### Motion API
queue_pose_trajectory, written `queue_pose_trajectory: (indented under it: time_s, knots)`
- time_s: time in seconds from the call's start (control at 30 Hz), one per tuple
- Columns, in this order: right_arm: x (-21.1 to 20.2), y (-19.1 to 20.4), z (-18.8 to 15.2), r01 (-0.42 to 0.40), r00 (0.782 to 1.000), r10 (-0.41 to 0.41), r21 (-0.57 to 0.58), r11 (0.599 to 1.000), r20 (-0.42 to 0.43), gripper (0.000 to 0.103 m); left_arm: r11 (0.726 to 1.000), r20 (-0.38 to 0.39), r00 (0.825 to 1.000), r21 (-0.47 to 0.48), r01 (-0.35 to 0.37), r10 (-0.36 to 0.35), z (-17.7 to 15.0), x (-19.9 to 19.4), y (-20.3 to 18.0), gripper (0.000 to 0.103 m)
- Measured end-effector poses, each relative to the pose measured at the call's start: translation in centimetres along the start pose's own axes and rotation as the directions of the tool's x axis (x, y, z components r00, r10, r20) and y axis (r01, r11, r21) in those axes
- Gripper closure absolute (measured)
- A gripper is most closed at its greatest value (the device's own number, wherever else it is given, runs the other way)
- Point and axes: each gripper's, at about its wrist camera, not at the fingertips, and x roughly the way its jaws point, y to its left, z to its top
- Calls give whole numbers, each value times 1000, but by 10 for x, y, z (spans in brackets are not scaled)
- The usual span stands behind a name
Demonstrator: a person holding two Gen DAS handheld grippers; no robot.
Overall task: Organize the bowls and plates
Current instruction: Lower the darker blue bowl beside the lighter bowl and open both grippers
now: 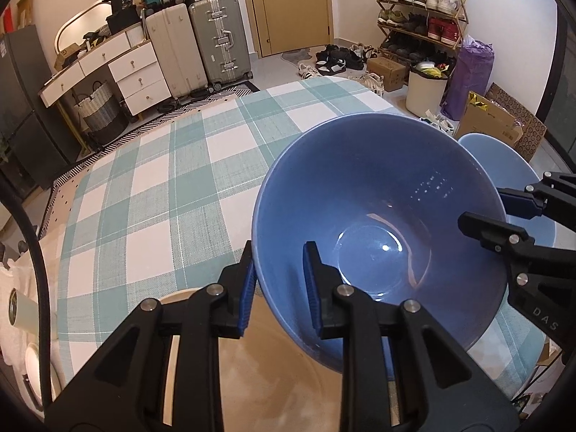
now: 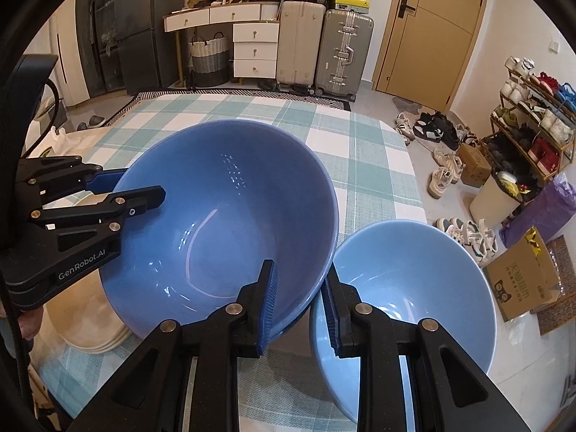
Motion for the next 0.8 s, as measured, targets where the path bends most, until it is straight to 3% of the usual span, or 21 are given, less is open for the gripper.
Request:
queue_pose_trajectory:
  time_s: [0.8]
  knots:
    - [11,16,3,77,997,-76,-73,994,16,75,1000,-26,1000,5,-13,14,-5,16,0,79]
